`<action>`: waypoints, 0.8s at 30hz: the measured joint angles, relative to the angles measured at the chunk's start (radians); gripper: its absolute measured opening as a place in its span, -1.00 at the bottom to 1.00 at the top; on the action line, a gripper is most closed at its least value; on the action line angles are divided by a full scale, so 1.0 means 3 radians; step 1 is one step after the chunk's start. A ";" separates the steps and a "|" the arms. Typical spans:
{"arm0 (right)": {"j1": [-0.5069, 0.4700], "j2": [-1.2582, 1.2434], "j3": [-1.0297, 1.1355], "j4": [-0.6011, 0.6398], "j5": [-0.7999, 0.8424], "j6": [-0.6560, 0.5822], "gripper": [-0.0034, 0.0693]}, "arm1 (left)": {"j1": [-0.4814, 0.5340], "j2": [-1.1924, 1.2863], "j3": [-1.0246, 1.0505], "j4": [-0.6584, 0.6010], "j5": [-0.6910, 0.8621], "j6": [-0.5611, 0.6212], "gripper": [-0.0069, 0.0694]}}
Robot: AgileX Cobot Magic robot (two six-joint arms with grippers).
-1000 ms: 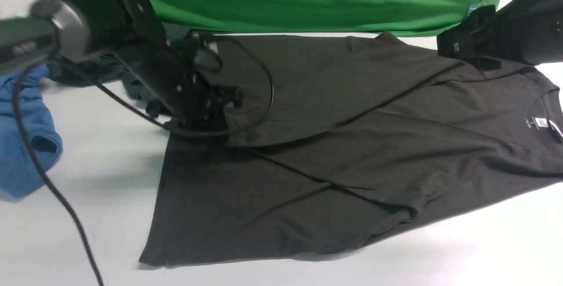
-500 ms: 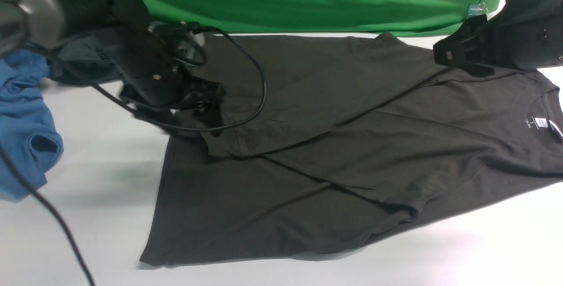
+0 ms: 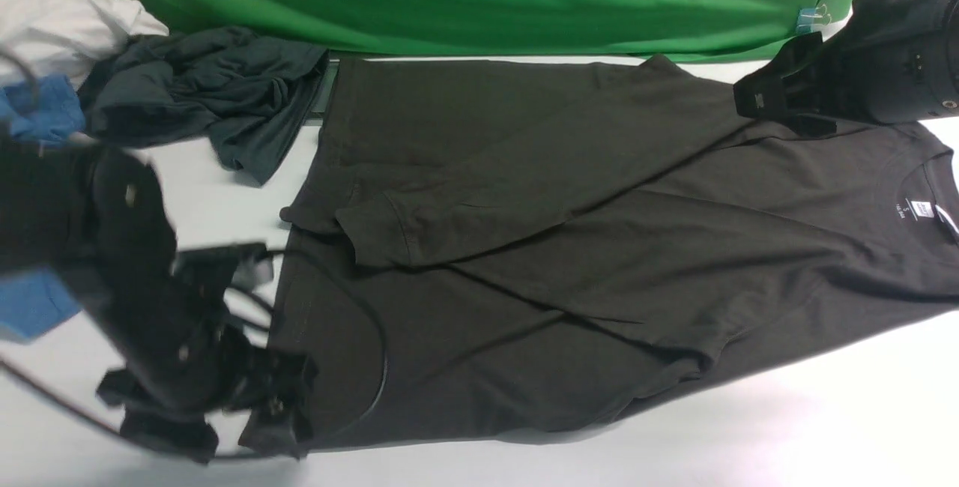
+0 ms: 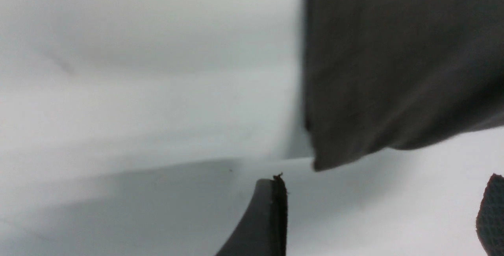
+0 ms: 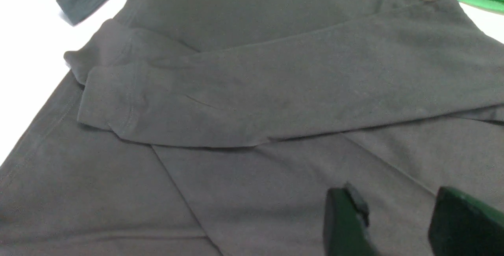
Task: Fold a long-sleeved shirt on a white desktop.
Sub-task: 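Grasp the near edge of the shirt at its hem and shoulder corners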
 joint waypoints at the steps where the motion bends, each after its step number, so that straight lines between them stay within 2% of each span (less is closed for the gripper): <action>1: 0.0000 0.0000 0.0000 0.0000 0.0000 0.0000 -0.10 | 0.0000 0.0004 0.0068 -0.0014 -0.0116 -0.0028 0.98; 7: 0.0000 0.0000 0.0000 0.0000 0.0052 0.0006 -0.10 | 0.0003 0.0086 0.0132 -0.0094 -0.0395 -0.0132 0.90; 9: 0.0000 0.0000 0.0000 0.0000 0.0068 0.0006 -0.10 | 0.0003 0.0140 0.0116 -0.0094 -0.0388 -0.0133 0.84; 12: 0.0000 0.0000 0.0000 -0.0005 0.0089 0.0006 -0.10 | 0.0007 0.0209 0.0084 -0.0083 -0.0339 -0.0064 0.64; 15: 0.0000 0.0003 0.0000 -0.0202 0.0152 0.0006 -0.10 | 0.0009 0.0229 0.0072 -0.0083 -0.0351 0.0043 0.27; 18: 0.0000 0.0049 0.0000 -0.0683 0.0360 0.0109 -0.10 | 0.0009 0.0240 0.0072 -0.0131 -0.0430 0.0117 -0.26; 19: 0.0000 0.0056 0.0000 -0.0716 0.0391 0.0122 -0.10 | 0.0009 0.0240 0.0072 -0.0131 -0.0430 0.0117 -0.30; 20: 0.0000 0.0117 0.0000 -0.0952 0.0504 0.0223 -0.10 | 0.0009 0.0244 0.0056 -0.0169 -0.0434 0.0177 -0.55; 21: 0.0000 0.0161 0.0000 -0.1085 0.0591 0.0263 -0.10 | 0.0009 0.0244 0.0041 -0.0182 -0.0419 0.0201 -0.64; 24: 0.0000 0.0270 0.0000 -0.1371 0.0874 0.0264 -0.10 | 0.0009 0.0209 0.0024 -0.0197 -0.0363 0.0277 -0.70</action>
